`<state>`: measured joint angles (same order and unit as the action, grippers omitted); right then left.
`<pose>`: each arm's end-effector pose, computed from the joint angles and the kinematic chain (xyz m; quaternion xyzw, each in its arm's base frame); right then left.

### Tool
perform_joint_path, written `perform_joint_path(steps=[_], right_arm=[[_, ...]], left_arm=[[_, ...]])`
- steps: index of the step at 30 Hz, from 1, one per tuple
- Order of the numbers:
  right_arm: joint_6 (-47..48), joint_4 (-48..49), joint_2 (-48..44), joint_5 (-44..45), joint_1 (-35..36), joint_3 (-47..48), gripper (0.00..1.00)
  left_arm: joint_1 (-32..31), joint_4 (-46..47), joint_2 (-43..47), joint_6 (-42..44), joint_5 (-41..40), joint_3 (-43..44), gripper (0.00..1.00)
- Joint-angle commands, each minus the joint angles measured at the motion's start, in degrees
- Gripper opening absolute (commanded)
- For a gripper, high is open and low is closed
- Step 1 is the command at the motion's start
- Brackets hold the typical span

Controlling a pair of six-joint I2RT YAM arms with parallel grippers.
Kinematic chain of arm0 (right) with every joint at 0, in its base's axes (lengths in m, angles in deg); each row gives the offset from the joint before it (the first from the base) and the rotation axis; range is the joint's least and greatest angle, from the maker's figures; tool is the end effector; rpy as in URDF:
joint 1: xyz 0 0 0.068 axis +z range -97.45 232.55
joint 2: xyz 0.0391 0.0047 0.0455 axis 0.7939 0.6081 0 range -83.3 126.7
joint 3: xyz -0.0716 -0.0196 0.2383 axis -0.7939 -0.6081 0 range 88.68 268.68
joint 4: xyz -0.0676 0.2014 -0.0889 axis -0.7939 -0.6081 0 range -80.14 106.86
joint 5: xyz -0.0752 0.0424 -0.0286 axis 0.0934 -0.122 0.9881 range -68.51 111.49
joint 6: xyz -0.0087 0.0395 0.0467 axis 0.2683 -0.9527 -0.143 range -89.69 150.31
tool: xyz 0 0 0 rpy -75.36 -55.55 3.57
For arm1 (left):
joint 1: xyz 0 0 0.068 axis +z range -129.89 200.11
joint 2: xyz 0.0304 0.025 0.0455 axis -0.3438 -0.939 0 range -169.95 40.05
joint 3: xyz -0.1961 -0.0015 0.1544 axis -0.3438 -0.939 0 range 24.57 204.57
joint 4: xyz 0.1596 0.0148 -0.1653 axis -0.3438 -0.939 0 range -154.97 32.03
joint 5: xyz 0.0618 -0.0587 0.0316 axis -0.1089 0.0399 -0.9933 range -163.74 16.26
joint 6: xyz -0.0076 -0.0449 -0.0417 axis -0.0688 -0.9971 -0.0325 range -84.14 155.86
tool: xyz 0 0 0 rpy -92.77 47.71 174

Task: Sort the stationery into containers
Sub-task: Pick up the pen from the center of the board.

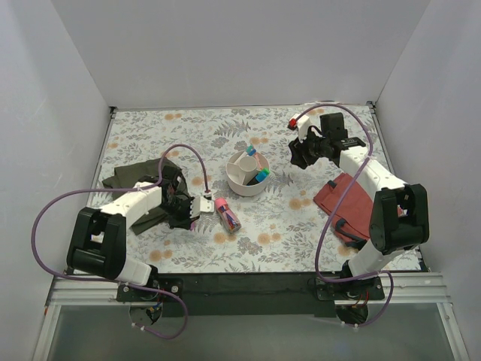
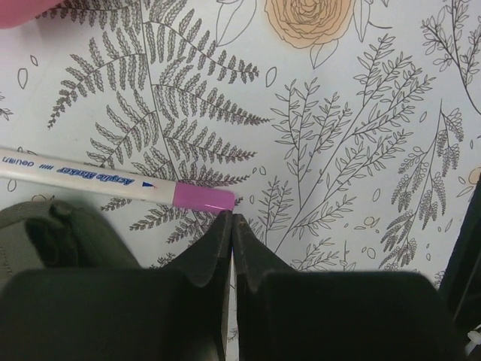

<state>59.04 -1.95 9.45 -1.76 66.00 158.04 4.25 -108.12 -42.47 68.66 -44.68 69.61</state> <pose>0.3225 0.0961 0.2457 -0.3984 0.8061 0.1298 0.4178 0.1840 -0.0758 0.1556 0.4034 0.8797 -0.2451 0.0566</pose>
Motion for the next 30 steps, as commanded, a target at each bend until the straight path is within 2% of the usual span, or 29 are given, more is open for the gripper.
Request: perform_joint_path(steps=[1, 6, 10, 15, 17, 20, 22, 27, 30], right_arm=[[0.1, -0.1, 0.9, -0.1, -0.4, 3.1, 0.57], [0.0, -0.2, 1.2, 0.0, -0.4, 3.0, 0.57], [-0.7, -0.3, 1.1, 0.0, -0.4, 2.1, 0.57], [-0.7, -0.1, 0.9, 0.6, -0.4, 1.7, 0.57], [-0.5, -0.1, 0.9, 0.8, -0.4, 1.5, 0.57], [-0.5, -0.1, 0.9, 0.8, -0.4, 1.0, 0.57], [-0.7, -0.1, 1.3, 0.6, -0.4, 1.1, 0.57], [-0.7, -0.2, 2.1, 0.5, -0.4, 2.2, 0.57], [-0.3, -0.1, 2.4, 0.5, -0.4, 2.4, 0.57]], left_arm=[[0.1, 3.5, -0.7, 0.1, -0.8, -0.4, 0.00], [-1.3, 4.5, -1.7, -0.2, 0.6, 0.4, 0.00], [-4.8, 6.9, -4.4, -3.0, 1.8, 3.3, 0.00], [-6.4, 6.9, -6.5, -6.1, 4.5, 6.8, 0.12], [-6.7, 6.9, -5.3, -6.3, 5.4, 7.3, 0.16], [-6.8, 7.9, -2.1, -5.9, 6.4, 6.9, 0.26], [-6.8, 8.8, 0.3, -4.5, 6.6, 6.2, 0.33], [-6.7, 4.9, 4.8, 3.7, 9.0, 6.3, 0.40], [-6.7, 2.1, 6.6, 14.8, 10.3, 5.9, 0.44]])
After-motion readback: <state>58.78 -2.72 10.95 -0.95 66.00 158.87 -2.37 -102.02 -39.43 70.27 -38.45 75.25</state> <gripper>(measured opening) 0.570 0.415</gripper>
